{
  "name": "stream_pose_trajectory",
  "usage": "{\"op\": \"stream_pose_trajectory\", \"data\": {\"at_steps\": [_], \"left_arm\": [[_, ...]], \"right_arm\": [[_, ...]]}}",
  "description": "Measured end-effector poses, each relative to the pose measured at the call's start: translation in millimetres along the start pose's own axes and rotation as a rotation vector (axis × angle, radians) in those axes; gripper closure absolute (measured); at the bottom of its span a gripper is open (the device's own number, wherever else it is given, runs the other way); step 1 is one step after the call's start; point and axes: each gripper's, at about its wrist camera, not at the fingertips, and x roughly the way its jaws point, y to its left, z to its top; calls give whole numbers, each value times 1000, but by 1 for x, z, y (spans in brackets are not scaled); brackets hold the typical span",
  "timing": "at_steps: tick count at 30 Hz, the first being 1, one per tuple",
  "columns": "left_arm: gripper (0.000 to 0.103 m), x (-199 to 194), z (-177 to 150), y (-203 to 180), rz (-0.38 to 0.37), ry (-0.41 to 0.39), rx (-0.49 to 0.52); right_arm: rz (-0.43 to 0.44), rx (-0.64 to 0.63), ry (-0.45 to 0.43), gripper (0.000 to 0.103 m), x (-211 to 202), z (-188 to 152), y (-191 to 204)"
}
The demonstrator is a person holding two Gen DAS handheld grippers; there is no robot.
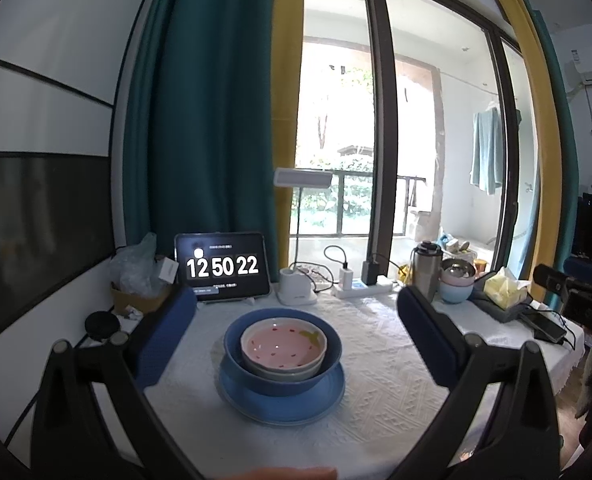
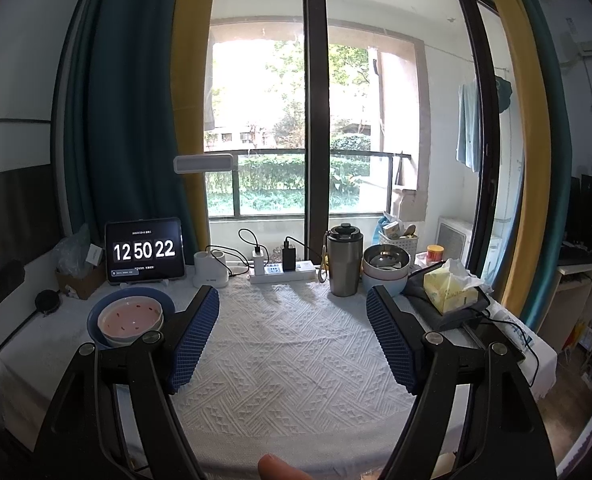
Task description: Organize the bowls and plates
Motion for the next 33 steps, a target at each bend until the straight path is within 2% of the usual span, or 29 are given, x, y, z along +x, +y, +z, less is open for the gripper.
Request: {"op": "stream_pose_trajectory", "data": {"at_steps": [33], "left_arm": [[1,-2,-3,4,3,-4,-3]], "right_arm": [[12,-9,8,24,2,-3,10]]}}
